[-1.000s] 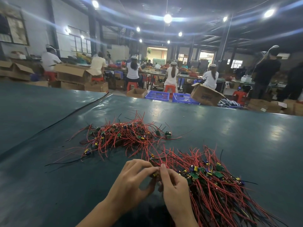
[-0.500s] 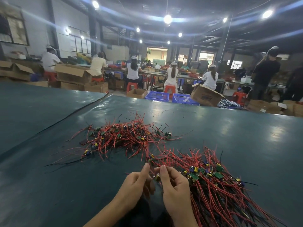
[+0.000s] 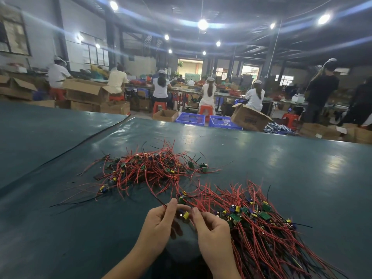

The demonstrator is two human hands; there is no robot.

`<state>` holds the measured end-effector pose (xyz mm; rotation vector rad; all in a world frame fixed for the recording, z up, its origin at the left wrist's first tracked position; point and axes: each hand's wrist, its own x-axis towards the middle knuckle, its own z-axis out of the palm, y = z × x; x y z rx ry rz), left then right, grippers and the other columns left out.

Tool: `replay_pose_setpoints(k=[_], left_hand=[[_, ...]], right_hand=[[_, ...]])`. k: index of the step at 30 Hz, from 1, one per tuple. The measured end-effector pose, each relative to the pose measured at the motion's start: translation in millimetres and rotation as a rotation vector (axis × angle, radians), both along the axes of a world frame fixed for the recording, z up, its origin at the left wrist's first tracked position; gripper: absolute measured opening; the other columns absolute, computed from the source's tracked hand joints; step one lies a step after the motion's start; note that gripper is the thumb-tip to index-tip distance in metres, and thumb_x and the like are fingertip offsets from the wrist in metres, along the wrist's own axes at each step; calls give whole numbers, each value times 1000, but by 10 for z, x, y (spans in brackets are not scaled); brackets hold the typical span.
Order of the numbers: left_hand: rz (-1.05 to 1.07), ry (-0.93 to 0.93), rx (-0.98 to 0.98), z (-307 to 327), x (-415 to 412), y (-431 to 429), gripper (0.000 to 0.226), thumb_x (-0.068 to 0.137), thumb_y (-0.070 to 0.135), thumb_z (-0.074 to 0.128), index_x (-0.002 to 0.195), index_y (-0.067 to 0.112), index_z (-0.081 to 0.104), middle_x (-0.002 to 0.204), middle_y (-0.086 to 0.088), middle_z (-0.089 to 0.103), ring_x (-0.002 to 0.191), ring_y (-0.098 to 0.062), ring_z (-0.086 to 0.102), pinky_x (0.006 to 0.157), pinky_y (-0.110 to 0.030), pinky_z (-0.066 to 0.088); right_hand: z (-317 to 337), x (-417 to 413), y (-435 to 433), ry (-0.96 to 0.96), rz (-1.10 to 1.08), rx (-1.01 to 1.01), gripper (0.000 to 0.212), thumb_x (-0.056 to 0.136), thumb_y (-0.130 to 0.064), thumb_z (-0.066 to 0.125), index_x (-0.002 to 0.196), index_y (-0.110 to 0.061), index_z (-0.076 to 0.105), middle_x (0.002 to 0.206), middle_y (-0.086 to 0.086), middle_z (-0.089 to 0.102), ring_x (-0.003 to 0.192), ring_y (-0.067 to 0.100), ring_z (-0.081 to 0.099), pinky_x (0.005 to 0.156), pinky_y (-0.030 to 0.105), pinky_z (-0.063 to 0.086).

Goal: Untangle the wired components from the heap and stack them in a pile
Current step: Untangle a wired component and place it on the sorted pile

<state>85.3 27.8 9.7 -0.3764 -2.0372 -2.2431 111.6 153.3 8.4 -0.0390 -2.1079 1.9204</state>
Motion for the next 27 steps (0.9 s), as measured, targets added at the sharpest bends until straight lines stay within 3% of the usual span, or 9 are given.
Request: replay_pose_setpoints(k=[3,5,8,12,17,22,27], left_hand=[[-18,56,-66,-30,-16,-17,34,88,41,49,84,24,78,62,-5,69,51,-11,62,47,-19,45],[-8,104,-134,-53,-28,-43,31,89,44,52,85,27,77,57,-5,66,50,-14,61,47,-22,46],[-11,178,-201,-64,-28,-70,25,88,45,58,86,29,76,60,-7,67,51,-16,61,48,-26,47],[-29,163,-85,18,-22,-71,19,81,31,65,83,15,74,63,-5,66,50,-13,57,49,-21,46],[-69,17,40,65,-24,-43,41,71,34,68,96,3,65,64,-18,60,48,-19,51,45,-25,44],[-202,-119,-48,23,14,-37,40,73,48,66,72,8,67,61,-11,63,55,-21,56,53,-27,42],[-163,5,-77,45,37,-20,35,81,43,61,56,19,66,55,-5,61,50,-14,55,53,-20,44]], right_hand=[[-6,6,-14,19,0,29,24,93,-22,63,76,-29,79,73,14,72,74,37,66,70,49,55],[2,16,-20,29,-5,20,20,92,-24,65,77,-26,79,71,7,73,66,29,66,63,38,56],[6,16,-3,20,-11,-2,15,89,-24,69,77,-20,77,72,1,74,71,22,69,66,30,57],[9,-3,-11,0,26,-113,11,88,-18,69,80,-15,75,77,6,74,72,19,70,66,26,56],[17,-28,-21,-24,45,-275,12,87,-10,69,75,-12,73,76,12,73,70,19,67,66,30,54],[57,-3,-11,3,73,-285,14,89,-7,64,79,-12,72,77,8,74,71,16,70,63,22,55],[69,-14,-11,6,19,-287,12,89,-11,65,81,-7,72,71,6,72,67,14,68,64,23,55]])
